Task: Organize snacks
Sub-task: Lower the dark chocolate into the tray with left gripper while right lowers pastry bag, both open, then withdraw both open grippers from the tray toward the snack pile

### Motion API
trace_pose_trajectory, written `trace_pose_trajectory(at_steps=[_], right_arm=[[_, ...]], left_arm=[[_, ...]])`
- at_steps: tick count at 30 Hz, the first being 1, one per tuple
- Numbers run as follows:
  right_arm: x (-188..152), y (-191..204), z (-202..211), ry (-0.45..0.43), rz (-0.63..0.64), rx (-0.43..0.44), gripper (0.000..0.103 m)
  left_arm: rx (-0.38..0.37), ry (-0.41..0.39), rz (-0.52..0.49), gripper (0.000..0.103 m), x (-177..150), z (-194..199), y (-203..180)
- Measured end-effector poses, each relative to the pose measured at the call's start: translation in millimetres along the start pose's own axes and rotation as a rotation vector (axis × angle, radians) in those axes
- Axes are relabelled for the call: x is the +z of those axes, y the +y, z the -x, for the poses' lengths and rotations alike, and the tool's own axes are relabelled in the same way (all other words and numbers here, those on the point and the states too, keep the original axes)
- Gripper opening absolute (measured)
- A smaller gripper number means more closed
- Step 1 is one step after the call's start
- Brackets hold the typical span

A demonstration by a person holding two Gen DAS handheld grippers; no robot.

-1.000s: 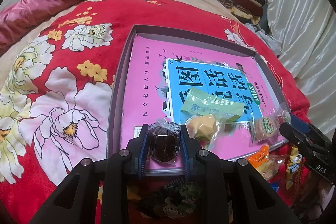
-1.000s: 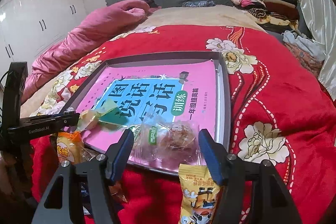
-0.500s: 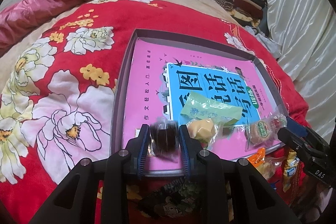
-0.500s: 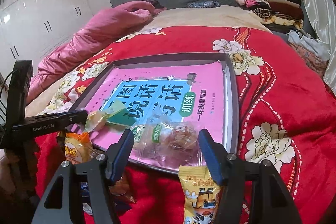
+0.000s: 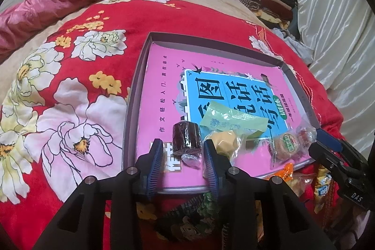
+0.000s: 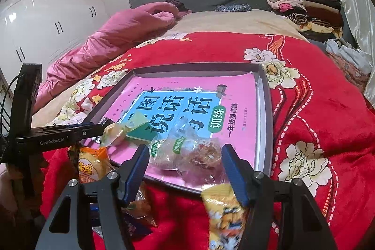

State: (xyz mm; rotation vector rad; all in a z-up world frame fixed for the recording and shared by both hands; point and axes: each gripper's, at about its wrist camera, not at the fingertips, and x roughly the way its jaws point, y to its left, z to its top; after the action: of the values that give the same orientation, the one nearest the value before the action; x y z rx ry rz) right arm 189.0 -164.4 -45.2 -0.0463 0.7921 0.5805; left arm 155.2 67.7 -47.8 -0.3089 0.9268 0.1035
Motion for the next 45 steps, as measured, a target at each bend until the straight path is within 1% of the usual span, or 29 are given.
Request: trace_pose_trajectory(at_steps=[6,10,15,19,24,27,29,35,45], right_arm=[[0,1,1,-0.006,0.005,0.003,0.065],[1,2,2,-0.014,0.005,0.005,0.065],[2,3,4,-0.024,0.007,0.009,0.065],[2,4,9,-0.045,0.013,0.014,0.065],[3,7,13,-0.066,0.028,0.025,0.065],[4,9,15,-0.073,0.037,0.025,0.065],[5,10,17,-0.083,0.042,0.026,0.066],[6,12,22,-0.109,0.048,0.046,0.068],[7,14,27,-0.133,0.051,0.046,0.072]], left_arm=[[-0.003,-0.007,0.002,0.042,0,4,0],[-0.015,-0.012,0.011,0.048,1,6,2],[-0.019,-0.021,0.017,0.049,2,10,2],[-0.028,-0.027,0.019,0.056,3,13,3],[-0.030,-0.035,0.022,0.060,3,17,3],[-0.036,-0.040,0.024,0.063,3,19,3],[-0.037,-0.045,0.024,0.069,3,21,4],[-0.047,-0.052,0.023,0.076,3,25,3],[-0.069,-0.076,0.009,0.080,4,35,1]])
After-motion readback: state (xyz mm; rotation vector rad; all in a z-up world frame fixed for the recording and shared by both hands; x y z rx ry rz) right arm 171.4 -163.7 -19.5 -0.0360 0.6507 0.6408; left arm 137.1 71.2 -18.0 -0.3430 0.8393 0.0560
